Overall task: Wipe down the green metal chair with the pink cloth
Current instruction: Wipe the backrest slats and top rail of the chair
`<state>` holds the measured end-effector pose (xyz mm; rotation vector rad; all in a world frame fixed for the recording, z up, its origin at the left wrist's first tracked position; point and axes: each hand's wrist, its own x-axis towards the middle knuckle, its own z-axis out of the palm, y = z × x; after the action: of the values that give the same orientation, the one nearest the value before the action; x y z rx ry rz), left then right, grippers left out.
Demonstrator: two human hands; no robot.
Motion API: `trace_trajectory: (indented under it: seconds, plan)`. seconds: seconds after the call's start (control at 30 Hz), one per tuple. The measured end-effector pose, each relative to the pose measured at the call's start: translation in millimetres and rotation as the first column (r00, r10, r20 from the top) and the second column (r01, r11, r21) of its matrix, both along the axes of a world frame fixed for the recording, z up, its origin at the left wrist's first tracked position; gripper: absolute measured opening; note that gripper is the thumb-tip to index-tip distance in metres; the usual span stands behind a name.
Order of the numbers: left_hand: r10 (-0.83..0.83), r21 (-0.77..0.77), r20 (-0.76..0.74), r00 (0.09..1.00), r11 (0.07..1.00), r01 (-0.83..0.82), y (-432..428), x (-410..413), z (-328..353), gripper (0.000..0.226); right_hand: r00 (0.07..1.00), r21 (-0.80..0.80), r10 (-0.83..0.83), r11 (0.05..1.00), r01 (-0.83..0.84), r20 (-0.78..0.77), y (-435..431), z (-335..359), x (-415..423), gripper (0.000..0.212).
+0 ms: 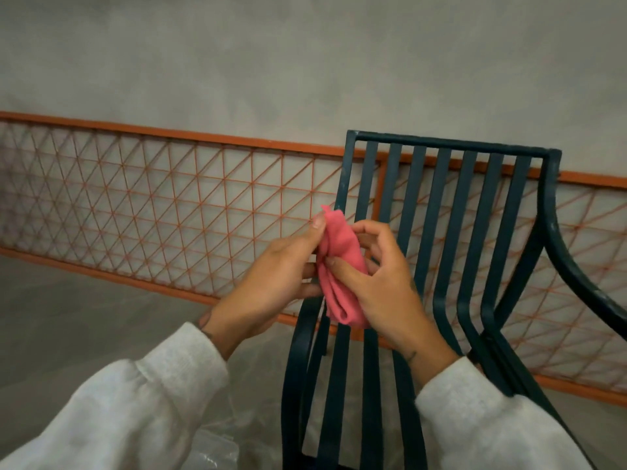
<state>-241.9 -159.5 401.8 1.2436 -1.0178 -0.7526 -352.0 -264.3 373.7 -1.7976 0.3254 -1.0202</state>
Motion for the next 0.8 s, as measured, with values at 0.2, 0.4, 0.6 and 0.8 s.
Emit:
trace_trajectory:
  seconds: [0.2, 0.4, 0.6, 0.8]
  plan:
    - [0.279, 0.098, 0.059, 0.959, 0.954, -0.284, 8.6, 31.1, -34.4, 0.027, 0.982, 0.068, -0.007, 0.997, 0.021, -0.191, -17.4, -17.9, -16.9, 0.027]
    - [0.081, 0.334, -0.168, 0.982, 0.942, -0.021, 24.5, 24.8, -83.9, 0.032, 0.889, -0.149, -0.060, 0.989, -0.009, -0.454, -13.8, -32.0, -1.8, 0.032]
    - [0.096, 0.255, -0.385, 0.918, 0.967, 0.006, 25.4, 28.0, -96.8, 0.039, 0.857, -0.532, -0.210, 0.843, -0.085, -0.470, 23.8, -67.4, -2.9, 0.048]
    - [0.113, 0.239, -0.419, 0.901, 0.971, -0.011, 27.8, 28.1, -100.6, 0.042, 0.864, -0.447, 0.048, 0.841, -0.305, -0.501, 14.8, -73.4, -17.2, 0.045]
